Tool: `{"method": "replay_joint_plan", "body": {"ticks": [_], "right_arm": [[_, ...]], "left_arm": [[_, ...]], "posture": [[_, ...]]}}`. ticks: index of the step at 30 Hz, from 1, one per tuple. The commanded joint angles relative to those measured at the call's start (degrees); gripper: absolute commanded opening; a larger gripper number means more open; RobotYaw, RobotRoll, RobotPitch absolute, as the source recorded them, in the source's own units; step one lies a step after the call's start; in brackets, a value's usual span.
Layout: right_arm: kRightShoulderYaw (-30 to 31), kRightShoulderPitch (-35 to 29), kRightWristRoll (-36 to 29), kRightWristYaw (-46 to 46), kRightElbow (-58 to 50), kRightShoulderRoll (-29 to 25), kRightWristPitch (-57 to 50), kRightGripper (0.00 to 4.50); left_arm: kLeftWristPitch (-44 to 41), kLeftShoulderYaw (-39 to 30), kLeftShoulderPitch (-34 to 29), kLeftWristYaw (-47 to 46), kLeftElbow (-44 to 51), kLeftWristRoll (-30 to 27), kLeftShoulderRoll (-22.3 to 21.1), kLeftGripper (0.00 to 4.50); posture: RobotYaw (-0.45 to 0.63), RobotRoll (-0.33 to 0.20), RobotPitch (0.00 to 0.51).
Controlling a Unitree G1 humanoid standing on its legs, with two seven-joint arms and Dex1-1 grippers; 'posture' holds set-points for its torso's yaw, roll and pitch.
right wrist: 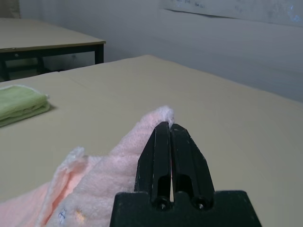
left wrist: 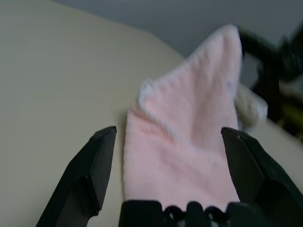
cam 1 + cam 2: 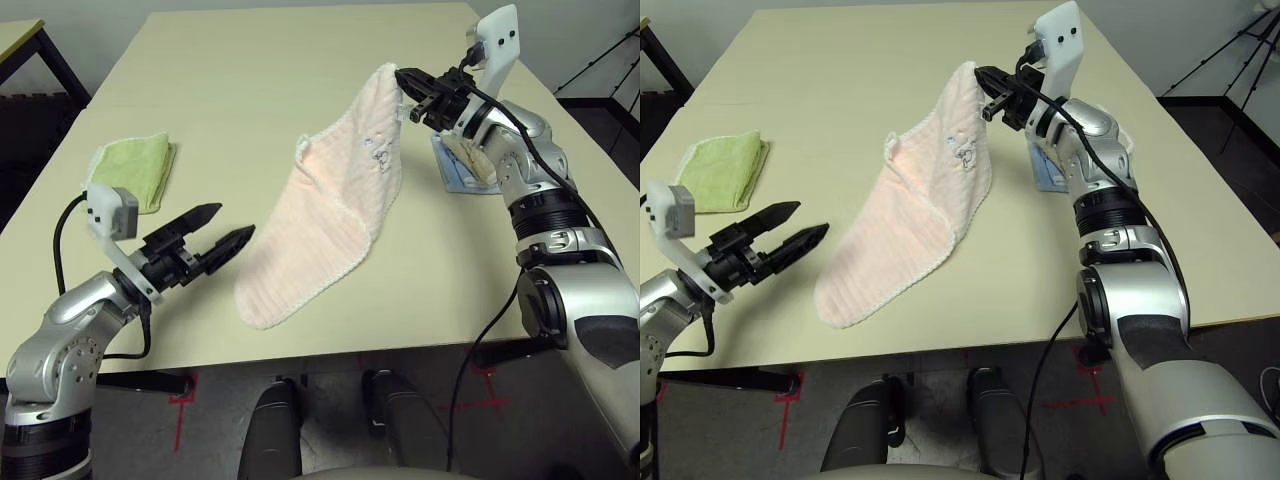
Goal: Fold the towel and set it aside.
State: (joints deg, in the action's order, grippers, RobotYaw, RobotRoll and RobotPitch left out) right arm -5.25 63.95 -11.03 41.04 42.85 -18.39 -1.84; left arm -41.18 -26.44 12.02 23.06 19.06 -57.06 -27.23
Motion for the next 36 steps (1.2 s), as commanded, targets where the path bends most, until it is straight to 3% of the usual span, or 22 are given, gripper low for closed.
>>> {"method": "replay_joint_plan", "body": {"ticks": [1, 7, 13, 20, 29, 36], "right_arm": [[1.2, 1.1, 0.8, 1.3, -0.8, 0.2, 2.4, 0.02], [2.3, 3.1, 2.7, 1.6, -0.3, 0.7, 9.5, 0.02], [2.3, 7.3, 3.3, 0.4, 3.0, 1.3, 15.7, 0.02], [3.0, 10.4, 4.4, 1.2, 6.7, 1.7, 22.2, 0.02], [2.6, 12.5, 3.9, 2.3, 6.2, 1.7, 26.0, 0.02], [2.7, 12.8, 3.5, 4.0, 5.2, 1.8, 25.8, 0.02]], "left_arm": [[-3.1, -2.9, 5.0, -15.0, -1.1, -9.8, 5.2, 4.50], [-5.4, -0.9, 6.0, -20.5, -0.6, -13.2, 5.5, 4.50], [-4.5, 0.7, 5.1, -21.3, -1.0, -11.1, 5.2, 4.50], [1.3, 6.6, 8.9, -19.2, -5.6, 3.8, 2.4, 4.50], [1.3, 9.4, 20.2, -14.7, -15.2, 11.7, -1.2, 4.50], [8.8, 17.4, 26.6, -8.8, -21.4, 25.2, -1.6, 4.50]], "posture": [[0.00, 0.000, 0.141], [0.00, 0.000, 0.141], [0.00, 0.000, 0.141], [0.01, 0.000, 0.136], [-0.02, 0.000, 0.127], [-0.03, 0.000, 0.126]]}}
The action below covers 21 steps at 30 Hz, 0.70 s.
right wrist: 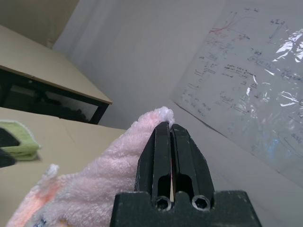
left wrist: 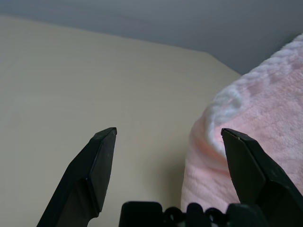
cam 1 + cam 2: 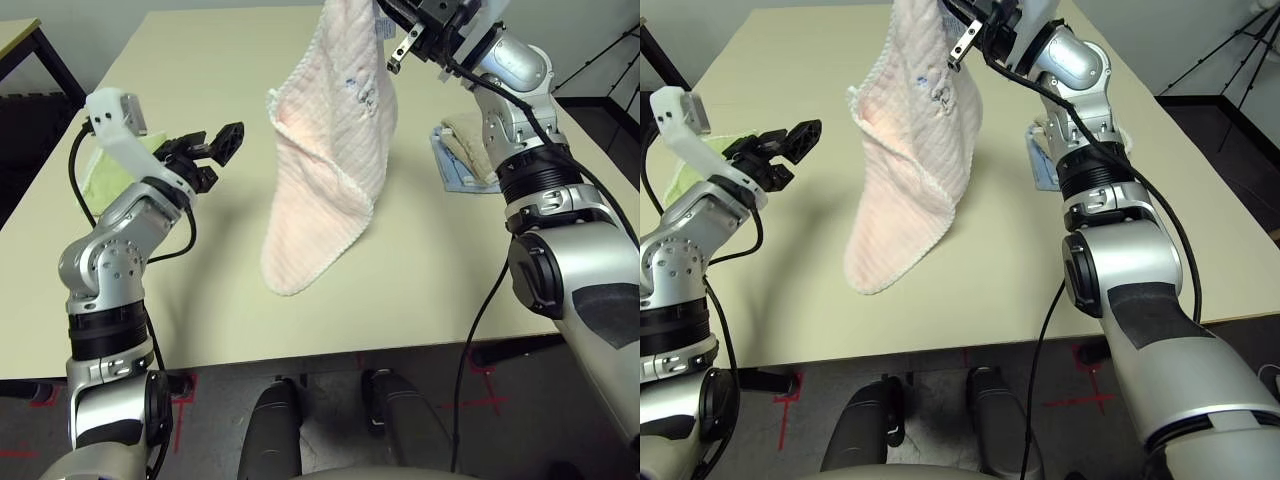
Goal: Fold the towel and set it aside.
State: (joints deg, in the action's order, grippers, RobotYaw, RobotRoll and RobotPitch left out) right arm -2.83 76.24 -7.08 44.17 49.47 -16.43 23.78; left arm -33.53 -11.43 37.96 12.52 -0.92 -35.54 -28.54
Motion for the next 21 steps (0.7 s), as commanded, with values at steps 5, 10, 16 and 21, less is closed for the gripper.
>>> {"method": "replay_joint_plan", "body": {"ticks": [5, 10, 16, 21], "right_arm": [[0.5, -0.4, -0.7, 1.9, -3.0, 0.1, -0.4, 0.02], [0.8, -1.2, -0.9, 2.6, -4.8, 0.6, -1.5, 0.02], [1.2, -2.5, -1.4, 3.8, -7.5, 1.2, -2.9, 0.02], [0.9, -2.7, -2.0, 3.9, -9.9, 1.5, -4.2, 0.02]], "left_arm": [[3.6, 6.1, 2.9, 2.7, -4.2, 10.6, 0.8, 4.50], [4.2, 7.7, 5.1, 4.9, -5.7, 13.5, 2.3, 4.50], [3.8, 8.0, 8.2, 5.8, -8.9, 15.9, 4.0, 4.50], [4.9, 10.2, 8.9, 7.4, -13.3, 19.8, 4.0, 4.50]], "posture": [[-0.04, 0.000, 0.128], [-0.04, 0.000, 0.131], [-0.04, 0.000, 0.130], [-0.05, 0.000, 0.129]]}}
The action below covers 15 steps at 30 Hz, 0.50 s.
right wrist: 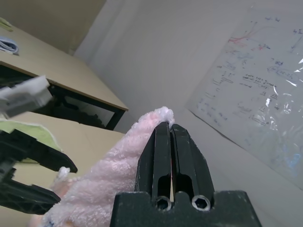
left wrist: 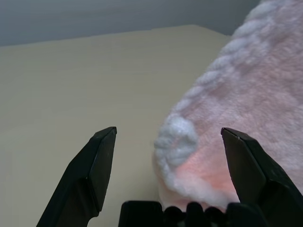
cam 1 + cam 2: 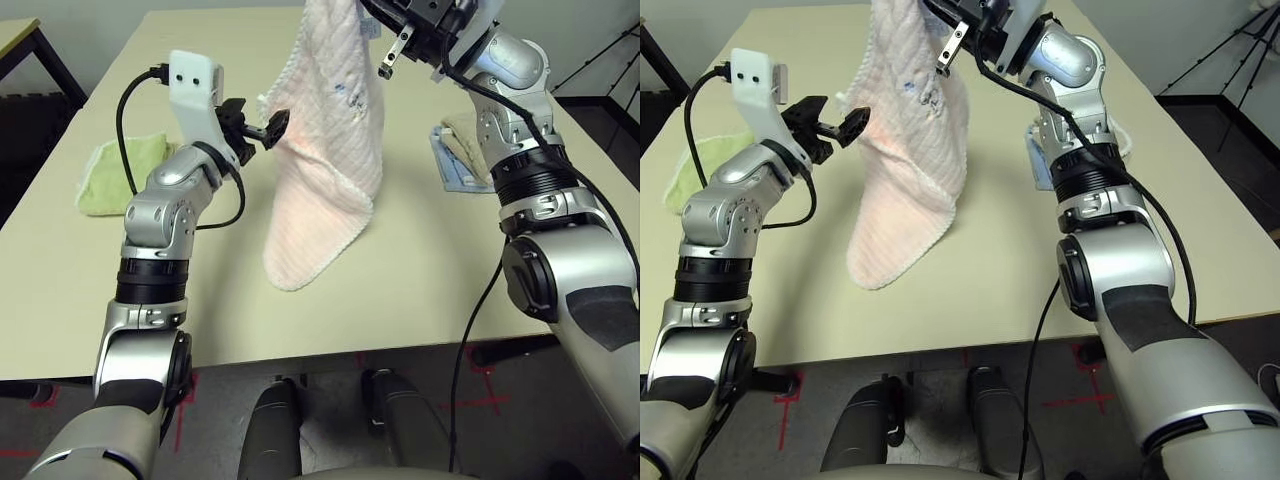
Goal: Fold the towel and set it aside.
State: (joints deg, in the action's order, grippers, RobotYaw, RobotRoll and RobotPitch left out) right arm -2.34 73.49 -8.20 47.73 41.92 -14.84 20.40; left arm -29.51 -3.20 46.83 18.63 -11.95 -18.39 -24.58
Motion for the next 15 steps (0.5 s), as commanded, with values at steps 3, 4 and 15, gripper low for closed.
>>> {"method": "replay_joint_plan", "body": {"ticks": [3, 4, 15], "right_arm": [[-0.2, 1.0, -1.3, -0.3, -2.8, -0.3, -1.6, 0.02], [-0.4, 1.3, -1.3, -0.6, -2.8, -0.4, -1.8, 0.02], [-1.0, 3.1, -0.5, -1.8, 0.0, -3.8, -0.5, 0.02]], "left_arm": [[1.8, 3.3, -1.5, 2.5, -3.7, 5.3, -0.7, 4.50], [2.3, 3.7, -2.2, 3.0, -4.1, 6.3, -1.2, 4.50], [2.2, -0.3, -12.5, 4.7, -2.1, 9.3, -8.1, 4.50]], "posture": [[-0.06, 0.000, 0.131], [-0.06, 0.000, 0.131], [-0.05, 0.000, 0.134]]}}
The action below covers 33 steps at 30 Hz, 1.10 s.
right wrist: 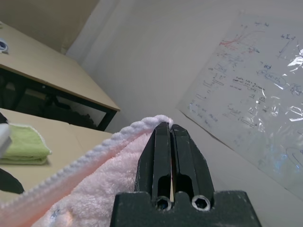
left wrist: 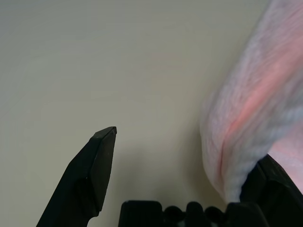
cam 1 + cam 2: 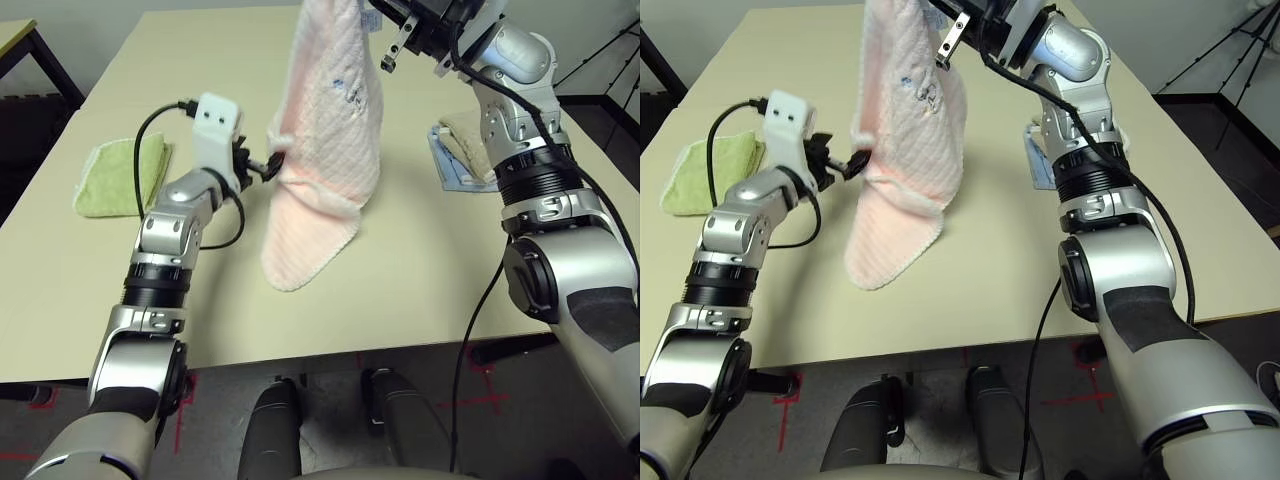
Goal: Fold the towel and set it aside.
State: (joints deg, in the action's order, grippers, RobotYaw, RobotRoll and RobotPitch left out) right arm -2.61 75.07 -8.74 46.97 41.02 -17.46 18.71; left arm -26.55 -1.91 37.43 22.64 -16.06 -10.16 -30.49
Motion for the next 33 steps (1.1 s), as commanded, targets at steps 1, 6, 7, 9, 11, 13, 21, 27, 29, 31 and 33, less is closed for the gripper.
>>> {"method": "replay_joint_plan", "body": {"ticks": [1, 6, 7, 9, 11, 13, 21, 27, 29, 31, 33], "right_arm": [[-0.8, 1.6, 0.1, -1.1, 1.2, -1.3, 1.3, 0.02], [-0.9, 2.1, 0.6, -1.6, 3.3, -1.7, 2.2, 0.02], [-0.9, 2.2, 0.6, -1.7, 3.6, -1.7, 2.3, 0.02], [-0.9, 2.4, 0.6, -1.9, 4.3, -1.7, 2.5, 0.02], [-0.8, 2.6, 0.6, -2.1, 4.9, -1.6, 2.8, 0.02], [-0.8, 2.8, 0.7, -2.2, 5.4, -1.5, 3.0, 0.02], [-0.5, 3.2, 1.0, -2.3, 7.2, -1.4, 4.1, 0.02], [-0.4, 3.4, 1.3, -2.3, 7.8, -1.6, 4.4, 0.02], [-0.4, 3.5, 1.4, -2.4, 8.0, -1.7, 4.5, 0.02], [-0.4, 3.6, 1.5, -2.4, 8.3, -1.8, 4.7, 0.02], [-0.4, 3.8, 1.6, -2.4, 8.6, -1.9, 4.9, 0.02]], "left_arm": [[-0.9, -2.0, -3.9, 0.8, 2.5, 1.1, -2.8, 4.50], [-2.4, -6.3, -9.0, 1.3, 6.5, -0.1, -6.9, 4.50], [-3.0, -7.0, -9.5, 1.5, 7.5, -0.6, -7.1, 4.50], [-5.8, -8.6, -10.6, 2.4, 11.3, -2.7, -7.3, 4.50], [-9.3, -10.2, -11.9, 3.2, 15.4, -5.1, -7.2, 4.50], [-12.6, -11.3, -13.5, 3.2, 19.1, -6.6, -7.0, 4.50], [-26.3, -14.0, -20.7, 2.5, 31.5, -13.5, -4.7, 4.50], [-31.5, -14.4, -25.0, 0.7, 36.3, -16.1, -2.8, 4.50], [-32.5, -14.6, -26.0, 0.2, 37.3, -16.6, -2.3, 4.50], [-33.2, -15.1, -27.1, -0.1, 38.2, -17.1, -2.0, 4.50], [-33.1, -15.5, -27.9, -0.5, 38.6, -17.4, -1.7, 4.50]], "posture": [[-0.05, 0.000, 0.135], [-0.04, 0.000, 0.136], [-0.04, 0.000, 0.136], [-0.04, 0.000, 0.138], [-0.03, 0.000, 0.140], [-0.02, 0.000, 0.140], [-0.01, 0.000, 0.142], [-0.01, 0.000, 0.142], [-0.01, 0.000, 0.142], [-0.01, 0.000, 0.142], [-0.01, 0.000, 0.142]]}}
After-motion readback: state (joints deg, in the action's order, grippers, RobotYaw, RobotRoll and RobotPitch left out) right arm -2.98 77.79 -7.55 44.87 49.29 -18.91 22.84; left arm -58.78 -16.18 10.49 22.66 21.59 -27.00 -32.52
